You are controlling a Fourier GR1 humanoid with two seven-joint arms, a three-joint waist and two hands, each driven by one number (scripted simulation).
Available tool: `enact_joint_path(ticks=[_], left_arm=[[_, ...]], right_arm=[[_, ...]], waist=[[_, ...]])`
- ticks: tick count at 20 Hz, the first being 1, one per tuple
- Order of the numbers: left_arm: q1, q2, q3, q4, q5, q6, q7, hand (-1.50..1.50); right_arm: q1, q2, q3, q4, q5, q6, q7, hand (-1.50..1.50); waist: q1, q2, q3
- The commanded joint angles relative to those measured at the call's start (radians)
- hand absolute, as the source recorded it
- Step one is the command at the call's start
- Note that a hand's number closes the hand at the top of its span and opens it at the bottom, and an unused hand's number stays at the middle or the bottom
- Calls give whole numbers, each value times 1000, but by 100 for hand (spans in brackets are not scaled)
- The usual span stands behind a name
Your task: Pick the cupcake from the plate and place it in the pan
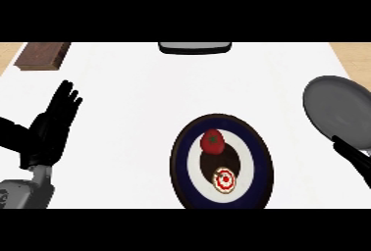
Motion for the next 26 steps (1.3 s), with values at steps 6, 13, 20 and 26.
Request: enact_joint_path(ticks=[6, 13, 20, 26], left_arm=[[-72, -20, -19, 22, -36, -10, 14, 0], [-29, -32, -21, 13, -28, -34, 7, 0], [-46, -55, 3, 55, -47, -38, -5, 0], [-11, -57, 7, 19, -44, -45, -2, 0]], right_arm=[[-255, -148, 80, -71, 97, 303, 460, -150], [-364, -116, 307, -5, -20, 557, 684, -150], [-585, 77, 491, 53, -2, 703, 941, -150], [-652, 54, 536, 110, 41, 780, 1004, -150]], waist=[[44, 11, -1], [52, 11, -1], [34, 7, 1], [31, 5, 0]])
